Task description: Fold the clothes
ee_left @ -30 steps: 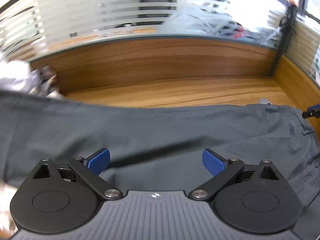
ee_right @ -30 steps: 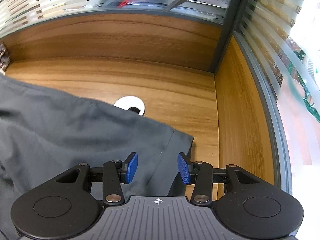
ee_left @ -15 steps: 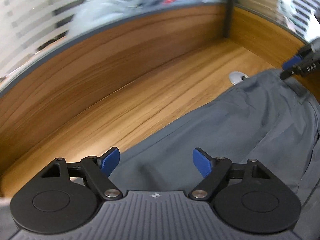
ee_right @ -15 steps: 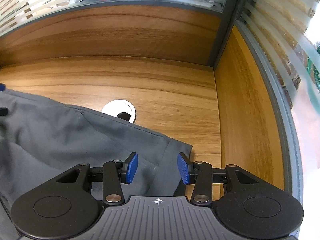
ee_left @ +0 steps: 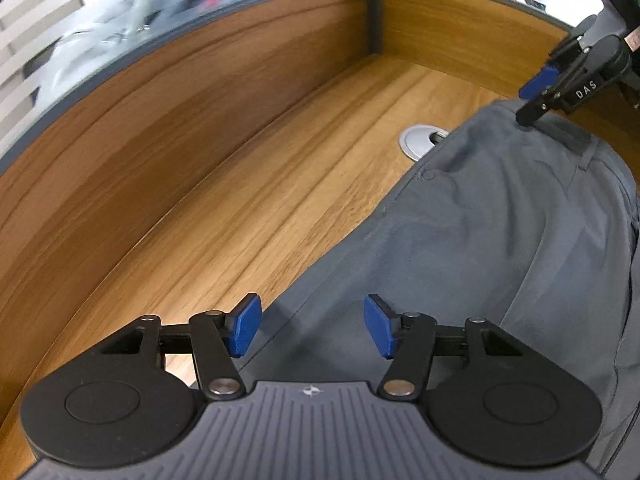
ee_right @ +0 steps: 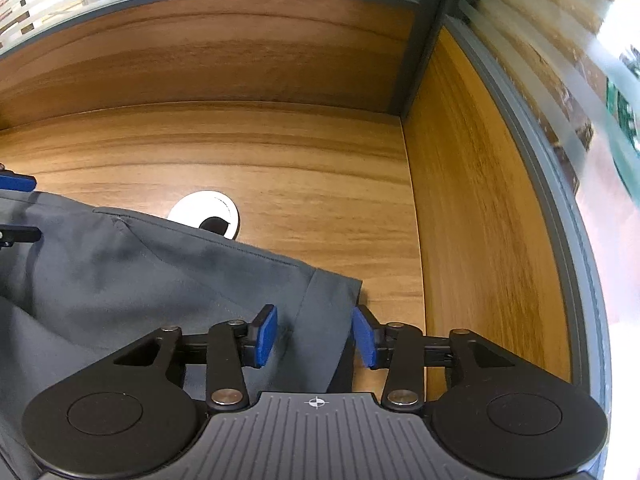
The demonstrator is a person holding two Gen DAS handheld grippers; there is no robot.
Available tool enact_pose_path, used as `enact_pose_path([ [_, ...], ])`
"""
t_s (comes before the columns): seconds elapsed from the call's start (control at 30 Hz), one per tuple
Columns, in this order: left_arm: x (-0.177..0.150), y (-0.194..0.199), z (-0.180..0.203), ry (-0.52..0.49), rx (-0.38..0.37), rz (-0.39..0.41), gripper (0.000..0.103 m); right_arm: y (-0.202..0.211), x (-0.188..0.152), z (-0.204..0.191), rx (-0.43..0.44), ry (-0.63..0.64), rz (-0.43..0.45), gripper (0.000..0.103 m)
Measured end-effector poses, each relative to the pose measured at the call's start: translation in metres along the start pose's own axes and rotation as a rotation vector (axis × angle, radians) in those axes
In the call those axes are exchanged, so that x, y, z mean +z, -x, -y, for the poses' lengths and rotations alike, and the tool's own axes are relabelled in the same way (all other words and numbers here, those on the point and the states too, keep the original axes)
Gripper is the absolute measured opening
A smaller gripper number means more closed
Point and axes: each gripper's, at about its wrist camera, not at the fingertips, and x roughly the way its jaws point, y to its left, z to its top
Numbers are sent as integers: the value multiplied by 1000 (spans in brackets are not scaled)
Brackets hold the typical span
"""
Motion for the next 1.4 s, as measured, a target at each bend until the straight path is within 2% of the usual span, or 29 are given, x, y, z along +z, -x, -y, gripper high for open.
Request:
enact_pose_path([
  [0.1,4,-6,-2,-5,-9,-4,63,-2,-3,3,12,-19,-6,46],
  [0.17,5,-9,-2,-1,-10,5,53,-3,-5,6,20,-37,-7,46],
  [0.23,6,-9,-2,7,-1,22,26,-4,-6,8,38,-62,-6,46],
  [0.3,6,-9,-1,9,7,32,10,-4,-7,10,59,-87,-5,46],
  [0.37,5,-8,0,8,18,46,2,-4,-8,13,72,-106,0,38],
  [0.4,4,-5,0,4,26,56,2,-3,-8,14,76,-112,8,24],
  [0.53,1,3,5,-7,84,104,1,4,-12,9,61,-79,50,7],
  [0.8,26,4,-2,2,221,188,0,16,-1,1,-30,-29,176,6],
  [0.97,46,-21,-19,16,288,180,0,-9,15,1,-61,5,173,6],
  [1.0,49,-26,-27,44,301,168,0,-13,13,2,-75,15,168,6],
  [1.1,52,-37,-60,176,298,124,0,-22,13,7,-70,7,144,6],
  [1.23,49,-29,-88,274,269,103,1,-22,16,8,-62,26,122,10],
  [1.37,40,-1,-96,321,222,78,4,-7,15,9,-58,33,126,20],
  [1.4,36,9,-95,322,215,74,12,-2,14,9,-60,35,131,27],
])
